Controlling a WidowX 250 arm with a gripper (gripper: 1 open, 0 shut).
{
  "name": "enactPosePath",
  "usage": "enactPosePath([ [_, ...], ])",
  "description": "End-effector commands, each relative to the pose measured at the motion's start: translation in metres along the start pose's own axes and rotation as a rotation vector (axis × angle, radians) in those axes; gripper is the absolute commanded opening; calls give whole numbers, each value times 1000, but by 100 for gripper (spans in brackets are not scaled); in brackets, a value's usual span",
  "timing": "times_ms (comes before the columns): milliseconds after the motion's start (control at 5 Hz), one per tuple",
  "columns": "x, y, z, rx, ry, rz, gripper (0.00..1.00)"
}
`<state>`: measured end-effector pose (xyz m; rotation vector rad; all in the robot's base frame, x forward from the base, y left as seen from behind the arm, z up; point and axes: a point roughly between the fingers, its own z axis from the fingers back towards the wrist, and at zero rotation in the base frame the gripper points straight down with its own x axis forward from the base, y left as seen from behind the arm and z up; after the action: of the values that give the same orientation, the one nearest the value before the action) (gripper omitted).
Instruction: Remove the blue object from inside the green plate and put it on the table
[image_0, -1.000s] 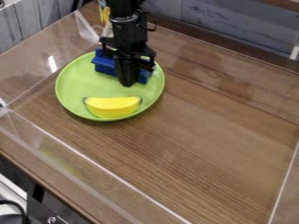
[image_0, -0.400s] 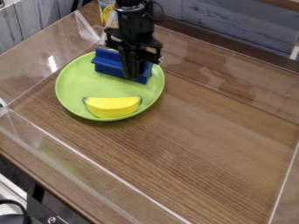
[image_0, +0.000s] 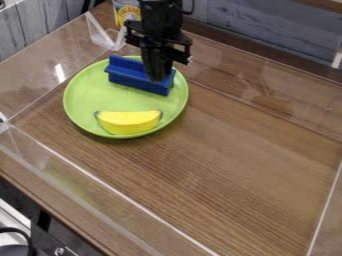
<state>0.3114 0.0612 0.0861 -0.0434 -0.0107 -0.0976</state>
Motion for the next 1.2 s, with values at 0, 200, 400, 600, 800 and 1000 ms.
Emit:
enactPosePath([
  [0, 10, -3, 32, 36, -94, -24, 0],
  [200, 12, -3, 35, 38, -99, -34, 0],
  [400, 13, -4, 37, 39, -104, -44, 0],
  [600, 14, -5, 40, 40, -109, -54, 0],
  [800, 15, -5, 41, 41, -116, -62, 0],
  [1000, 16, -4, 41, 42, -123, -71, 0],
])
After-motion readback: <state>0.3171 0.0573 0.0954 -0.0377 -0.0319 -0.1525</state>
